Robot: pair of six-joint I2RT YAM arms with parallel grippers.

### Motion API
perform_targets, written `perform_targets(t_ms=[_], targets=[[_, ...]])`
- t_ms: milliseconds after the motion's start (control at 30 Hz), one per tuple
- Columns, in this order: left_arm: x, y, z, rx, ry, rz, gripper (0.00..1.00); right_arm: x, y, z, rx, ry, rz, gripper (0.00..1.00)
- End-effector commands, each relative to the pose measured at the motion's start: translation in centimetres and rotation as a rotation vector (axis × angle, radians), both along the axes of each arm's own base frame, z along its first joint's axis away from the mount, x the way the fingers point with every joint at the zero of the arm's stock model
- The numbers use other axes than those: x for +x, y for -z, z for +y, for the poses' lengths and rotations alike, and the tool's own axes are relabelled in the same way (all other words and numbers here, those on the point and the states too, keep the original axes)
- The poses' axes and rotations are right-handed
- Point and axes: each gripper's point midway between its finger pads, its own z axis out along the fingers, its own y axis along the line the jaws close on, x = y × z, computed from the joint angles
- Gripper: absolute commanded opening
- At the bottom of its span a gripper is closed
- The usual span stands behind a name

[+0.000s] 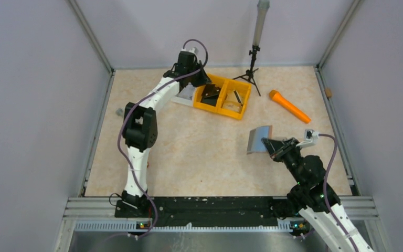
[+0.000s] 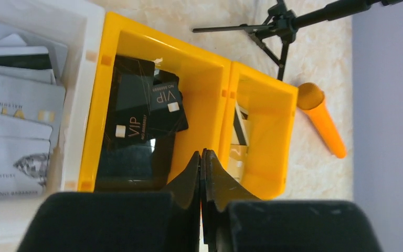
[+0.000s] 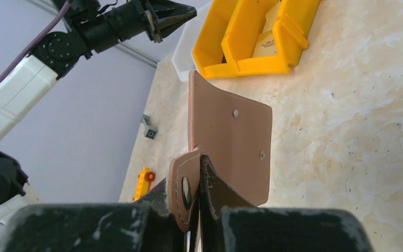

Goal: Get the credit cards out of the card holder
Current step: Place the credit card in the storage box.

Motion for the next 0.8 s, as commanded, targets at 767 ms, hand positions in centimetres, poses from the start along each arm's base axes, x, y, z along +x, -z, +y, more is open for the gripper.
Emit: perform_targets(t_ms=[767], targets=[[0.1, 9.1, -1.2, 0.287, 0.108, 0.072, 0.0, 0.3, -2.5, 0.1, 0.027, 0.0, -0.061, 0.0]])
